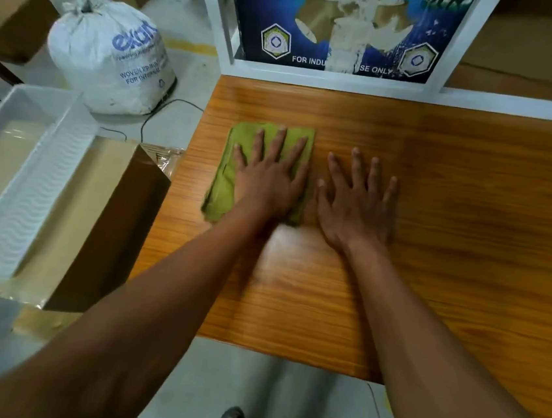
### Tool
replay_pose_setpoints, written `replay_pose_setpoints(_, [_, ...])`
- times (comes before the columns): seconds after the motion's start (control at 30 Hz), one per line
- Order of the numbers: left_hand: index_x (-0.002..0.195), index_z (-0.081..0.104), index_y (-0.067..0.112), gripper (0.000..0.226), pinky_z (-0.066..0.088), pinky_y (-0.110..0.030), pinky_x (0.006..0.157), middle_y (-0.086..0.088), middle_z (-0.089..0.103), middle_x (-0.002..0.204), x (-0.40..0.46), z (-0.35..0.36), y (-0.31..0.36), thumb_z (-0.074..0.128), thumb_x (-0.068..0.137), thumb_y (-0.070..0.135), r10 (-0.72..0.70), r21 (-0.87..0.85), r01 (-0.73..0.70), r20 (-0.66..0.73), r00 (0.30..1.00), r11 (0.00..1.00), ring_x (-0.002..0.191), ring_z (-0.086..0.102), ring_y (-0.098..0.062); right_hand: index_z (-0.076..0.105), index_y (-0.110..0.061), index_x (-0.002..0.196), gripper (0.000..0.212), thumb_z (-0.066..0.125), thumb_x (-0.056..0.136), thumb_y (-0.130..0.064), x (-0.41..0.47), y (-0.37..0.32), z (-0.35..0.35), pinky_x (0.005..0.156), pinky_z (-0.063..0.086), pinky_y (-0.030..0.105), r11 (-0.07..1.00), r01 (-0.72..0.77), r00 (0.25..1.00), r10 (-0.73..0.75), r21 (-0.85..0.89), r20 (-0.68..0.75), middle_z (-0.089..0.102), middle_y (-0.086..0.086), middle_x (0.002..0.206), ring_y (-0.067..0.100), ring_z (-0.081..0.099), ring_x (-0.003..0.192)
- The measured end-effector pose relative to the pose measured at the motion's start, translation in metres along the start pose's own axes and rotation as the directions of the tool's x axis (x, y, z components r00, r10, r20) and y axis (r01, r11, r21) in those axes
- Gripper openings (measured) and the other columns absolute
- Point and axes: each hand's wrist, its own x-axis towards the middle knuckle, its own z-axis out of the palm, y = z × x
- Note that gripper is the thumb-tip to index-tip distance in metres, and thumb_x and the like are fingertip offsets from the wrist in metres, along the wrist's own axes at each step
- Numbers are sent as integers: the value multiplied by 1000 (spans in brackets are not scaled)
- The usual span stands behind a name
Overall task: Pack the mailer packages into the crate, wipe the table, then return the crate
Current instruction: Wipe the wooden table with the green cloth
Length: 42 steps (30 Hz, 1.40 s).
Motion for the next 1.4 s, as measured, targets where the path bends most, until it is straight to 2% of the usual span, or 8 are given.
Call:
replay_pose_setpoints(0.17, [162,-7,58,61,-8,-66,126,13,-12,177,-103,6,-6,13,106,70,33,-40,-33,15,999,999,163,-17,-26,-6,-48,165,65,1,104,-69,-1,-2,2,125,-11,64,1000,-4,1000,4,9,7,-16,-4,176,30,-16,162])
replay_pose_setpoints(0.43, [165,4,52,68,-2,-74,123,7,-2,179,60,-8,-3,9,101,73,-53,4,53,44,998,999,164,-6,-37,-7,-48,165,63,3,106,-67,0,2,5,125,-10,64,1000,2,1000,-2,-4,-17,-17,-4,176,31,-17,162])
replay_pose_setpoints(0.57, [164,-4,55,62,-3,-68,126,10,-8,177,-25,-1,-3,8,105,70,22,-8,-22,-15,1000,1000,164,-12,-31,-9,-48,165,64,2,105,-67,5,0,-1,126,-8,65,1000,1,1000,-1,5,-4,-18,-3,176,32,-16,162])
replay_pose_setpoints(0.7, [162,-10,58,61,-8,-65,127,13,-14,176,-94,4,-5,12,106,70,38,-30,-37,29,999,999,162,-20,-26,-7,-46,166,65,2,105,-67,16,-1,-5,126,-7,66,1000,8,1000,-8,17,8,-16,-1,176,33,-15,162])
replay_pose_setpoints(0.9, [165,1,54,65,-1,-72,124,8,-2,178,53,2,-5,10,103,71,45,11,-44,-26,999,999,164,-6,-34,-1,-46,166,65,4,105,-67,46,-2,-3,125,0,68,1000,16,1000,-16,6,-27,-7,0,178,35,-9,163])
replay_pose_setpoints(1.03, [166,3,51,69,-1,-74,123,4,-1,179,131,-6,1,8,101,72,10,21,-11,20,1000,1000,163,-5,-38,-2,-44,167,66,2,105,-67,61,0,-2,125,3,69,1000,23,999,-24,-16,-48,-6,2,178,36,-7,163])
replay_pose_setpoints(1.27, [166,5,52,66,-2,-69,126,-6,8,178,53,2,-8,12,103,71,33,-22,-34,-33,999,999,164,-4,-34,-1,-43,167,66,5,105,-66,73,-2,-5,125,5,69,1000,4,999,-5,-16,-50,-5,1,178,36,-5,163])
replay_pose_setpoints(1.4, [166,2,51,67,-2,-72,125,-5,6,178,101,-3,-9,10,102,72,59,15,-59,-18,998,998,164,-4,-35,-2,-44,167,65,6,106,-65,74,-1,-1,125,6,69,1000,10,998,-11,-22,-63,-4,2,178,37,-3,163])
